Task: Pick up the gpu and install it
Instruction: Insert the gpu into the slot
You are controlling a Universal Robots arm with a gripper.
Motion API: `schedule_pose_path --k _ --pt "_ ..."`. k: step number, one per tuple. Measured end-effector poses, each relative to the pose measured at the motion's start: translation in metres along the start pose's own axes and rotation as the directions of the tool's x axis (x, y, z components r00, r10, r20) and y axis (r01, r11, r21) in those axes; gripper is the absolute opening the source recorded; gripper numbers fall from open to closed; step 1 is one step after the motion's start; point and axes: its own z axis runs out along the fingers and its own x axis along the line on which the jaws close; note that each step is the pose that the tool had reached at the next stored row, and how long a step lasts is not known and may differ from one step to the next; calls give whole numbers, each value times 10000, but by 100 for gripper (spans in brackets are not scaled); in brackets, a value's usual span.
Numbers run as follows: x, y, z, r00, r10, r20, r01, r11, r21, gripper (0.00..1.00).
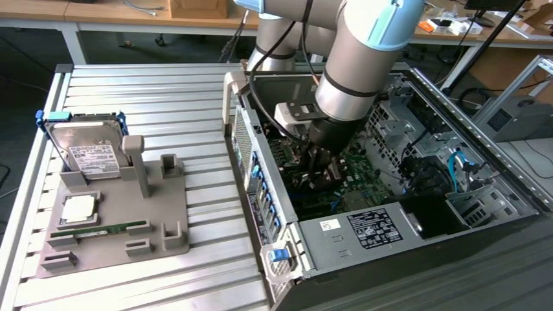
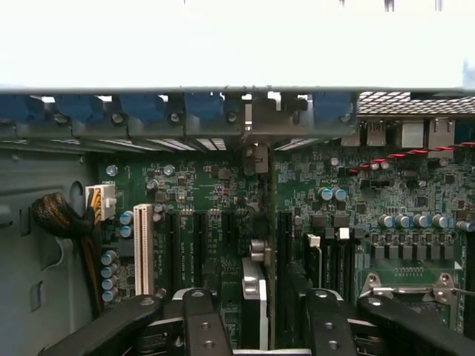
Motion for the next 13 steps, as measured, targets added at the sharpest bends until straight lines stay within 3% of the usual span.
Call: schedule_pose_path --k 6,8,10,11,13 --pt "-1 5 -256 10000 -2 -10 2 10000 5 47" --pt "-4 7 -309 10000 0 -40 0 10000 5 39" --pt "-6 8 -337 10000 1 -79 -1 10000 6 39" --pt "-6 8 -351 9999 1 -123 -1 10000 7 27" --pt "-6 -2 -353 9999 -1 -155 1 10000 4 15"
